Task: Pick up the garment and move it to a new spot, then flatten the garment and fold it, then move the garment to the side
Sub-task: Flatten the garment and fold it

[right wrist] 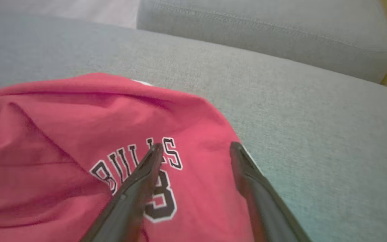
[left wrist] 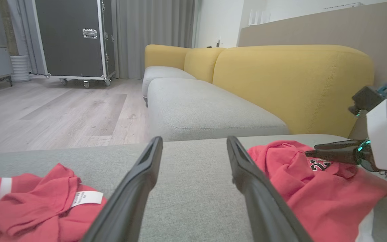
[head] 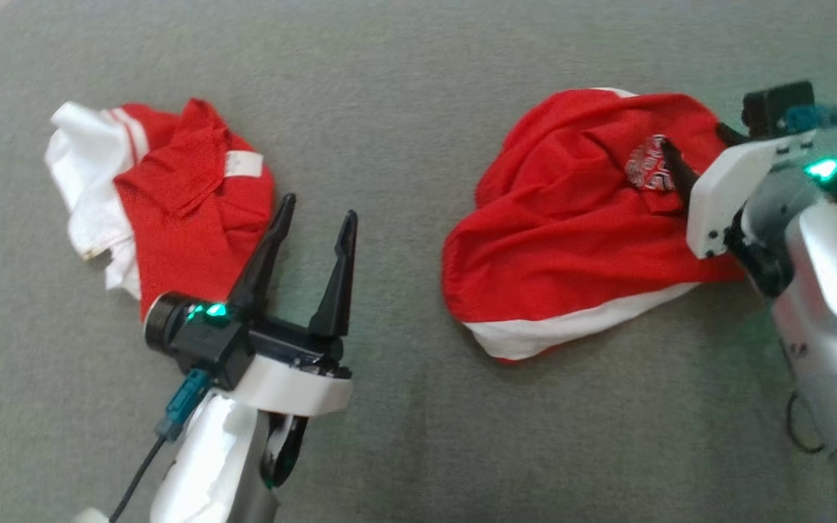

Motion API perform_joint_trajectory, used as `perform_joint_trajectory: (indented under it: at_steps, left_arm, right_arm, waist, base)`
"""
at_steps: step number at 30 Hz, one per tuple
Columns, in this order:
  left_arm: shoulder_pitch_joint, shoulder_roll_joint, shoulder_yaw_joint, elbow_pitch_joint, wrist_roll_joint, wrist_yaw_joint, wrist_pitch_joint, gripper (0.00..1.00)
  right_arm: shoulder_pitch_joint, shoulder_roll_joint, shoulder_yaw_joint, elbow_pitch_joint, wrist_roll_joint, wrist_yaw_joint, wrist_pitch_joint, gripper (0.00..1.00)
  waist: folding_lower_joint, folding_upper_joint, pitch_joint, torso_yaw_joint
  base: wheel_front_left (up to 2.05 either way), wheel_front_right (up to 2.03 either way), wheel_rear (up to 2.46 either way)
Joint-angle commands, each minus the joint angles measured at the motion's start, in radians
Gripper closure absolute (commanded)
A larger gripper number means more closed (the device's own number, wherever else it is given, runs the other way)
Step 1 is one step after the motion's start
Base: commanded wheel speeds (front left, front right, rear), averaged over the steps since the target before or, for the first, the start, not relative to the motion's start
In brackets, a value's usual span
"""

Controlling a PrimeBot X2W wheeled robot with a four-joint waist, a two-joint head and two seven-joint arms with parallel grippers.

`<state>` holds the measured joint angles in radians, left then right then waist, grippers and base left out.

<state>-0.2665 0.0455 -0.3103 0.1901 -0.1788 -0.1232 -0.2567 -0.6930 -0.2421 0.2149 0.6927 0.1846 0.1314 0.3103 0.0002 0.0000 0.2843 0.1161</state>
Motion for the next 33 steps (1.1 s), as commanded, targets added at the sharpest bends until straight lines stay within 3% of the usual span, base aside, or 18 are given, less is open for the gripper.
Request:
perform_joint_trajectory:
  at_steps: [1,10,11,12,20,32,33]
  left_arm:
    - [-0.043,0.005,0.018,-0.029,-0.008,0.003,-0.005,0.00]
    - [-0.073,0.005,-0.028,-0.032,-0.040,0.026,-0.005,0.00]
    - [-0.074,0.005,-0.030,-0.032,-0.042,0.028,-0.005,0.00]
    - [-0.074,0.005,-0.032,-0.032,-0.043,0.030,-0.005,0.00]
    - [-0.078,0.005,-0.035,-0.033,-0.045,0.035,-0.005,0.00]
    - [-0.076,0.005,-0.040,-0.043,-0.063,0.041,-0.005,0.00]
    - [-0.075,0.005,-0.040,-0.044,-0.063,0.041,-0.005,0.00]
  right_arm:
    - [-0.049,-0.021,0.039,-0.006,0.023,-0.001,0.022,0.00]
    - [-0.142,-0.154,0.298,0.134,0.178,-0.001,0.162,0.00]
    - [-0.147,-0.166,0.320,0.140,0.197,-0.001,0.167,0.16]
    - [-0.154,-0.177,0.341,0.142,0.210,-0.001,0.164,1.00]
    - [-0.276,-0.224,0.362,0.196,0.215,-0.001,-0.059,1.00]
    - [-0.490,-0.226,0.200,0.445,-0.008,-0.001,-0.417,1.00]
    - [-0.498,-0.223,0.192,0.464,-0.033,-0.001,-0.434,0.71]
  waist:
    - [-0.0002,0.0000,0.022,0.034]
    - [-0.0002,0.0000,0.051,0.116]
    - [-0.0002,0.0000,0.052,0.120]
    - [-0.0002,0.0000,0.053,0.123]
    - [-0.0002,0.0000,0.060,0.131]
    - [-0.0002,0.0000,0.056,0.162]
    - [-0.0002,0.0000,0.055,0.164]
  base:
    - [0.00,0.00,0.00]
    - [0.00,0.00,0.00]
    - [0.00,0.00,0.00]
    - [0.00,0.00,0.00]
    - [0.00,0.00,0.00]
    - [0.00,0.00,0.00]
    - [0.00,0.00,0.00]
